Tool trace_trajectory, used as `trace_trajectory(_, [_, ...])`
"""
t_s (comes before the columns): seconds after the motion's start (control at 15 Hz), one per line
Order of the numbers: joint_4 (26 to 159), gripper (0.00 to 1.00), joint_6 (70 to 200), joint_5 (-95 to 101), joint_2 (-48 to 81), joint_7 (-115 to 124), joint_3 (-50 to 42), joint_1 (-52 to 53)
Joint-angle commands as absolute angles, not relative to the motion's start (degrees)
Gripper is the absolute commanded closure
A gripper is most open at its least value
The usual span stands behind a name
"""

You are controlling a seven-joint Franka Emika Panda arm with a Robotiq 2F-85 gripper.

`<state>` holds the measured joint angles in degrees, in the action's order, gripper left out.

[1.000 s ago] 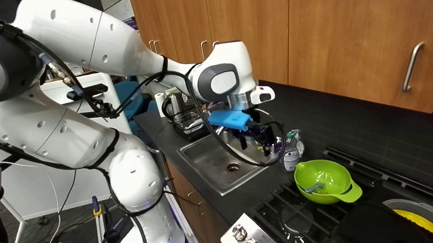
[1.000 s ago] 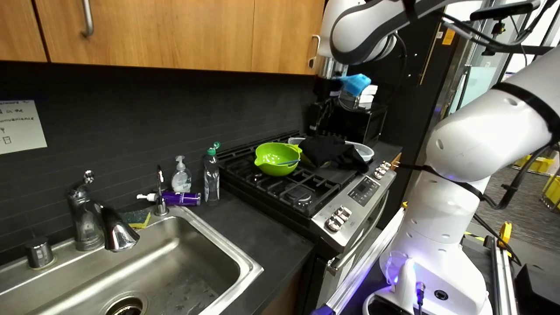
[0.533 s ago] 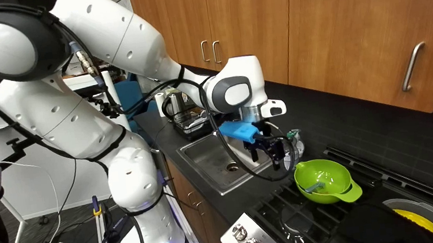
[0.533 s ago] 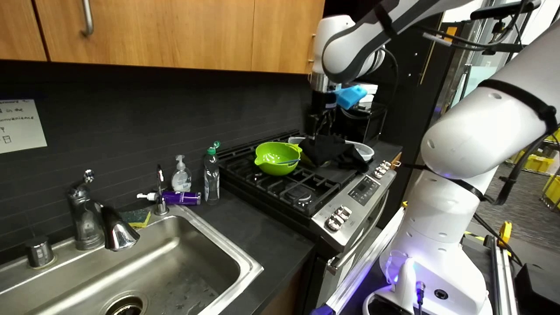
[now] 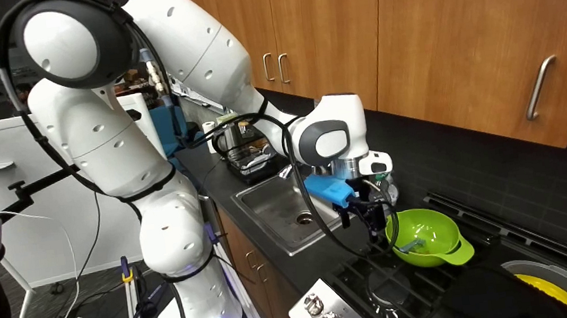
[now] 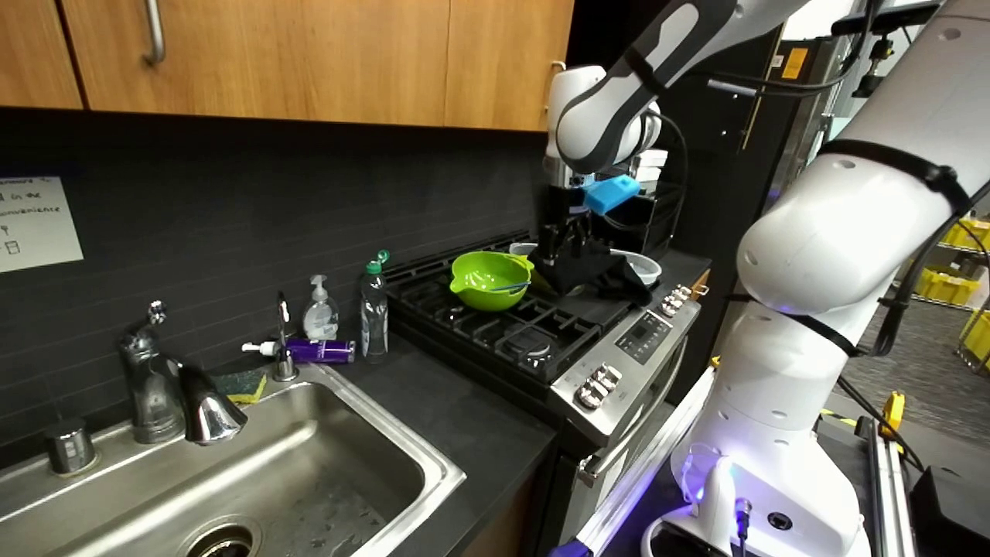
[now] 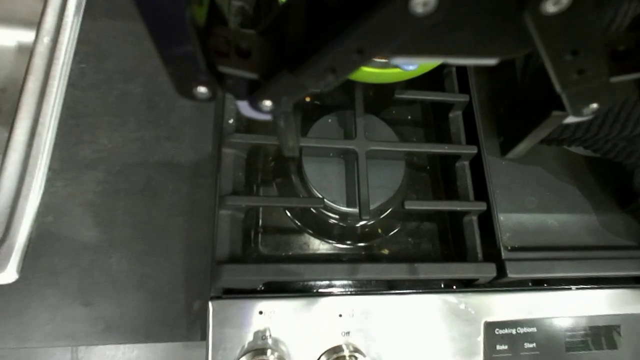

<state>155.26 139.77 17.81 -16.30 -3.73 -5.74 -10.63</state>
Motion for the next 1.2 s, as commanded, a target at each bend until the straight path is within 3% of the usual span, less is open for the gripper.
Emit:
trace_trajectory(0.0, [153.9,0.0,143.7,19.1,-12.3,-0.4,-5.6,-11.3])
trace_trajectory(1.13, [154.3,0.0,159.9,19.9,-3.2,6.7,-6.1,-11.0])
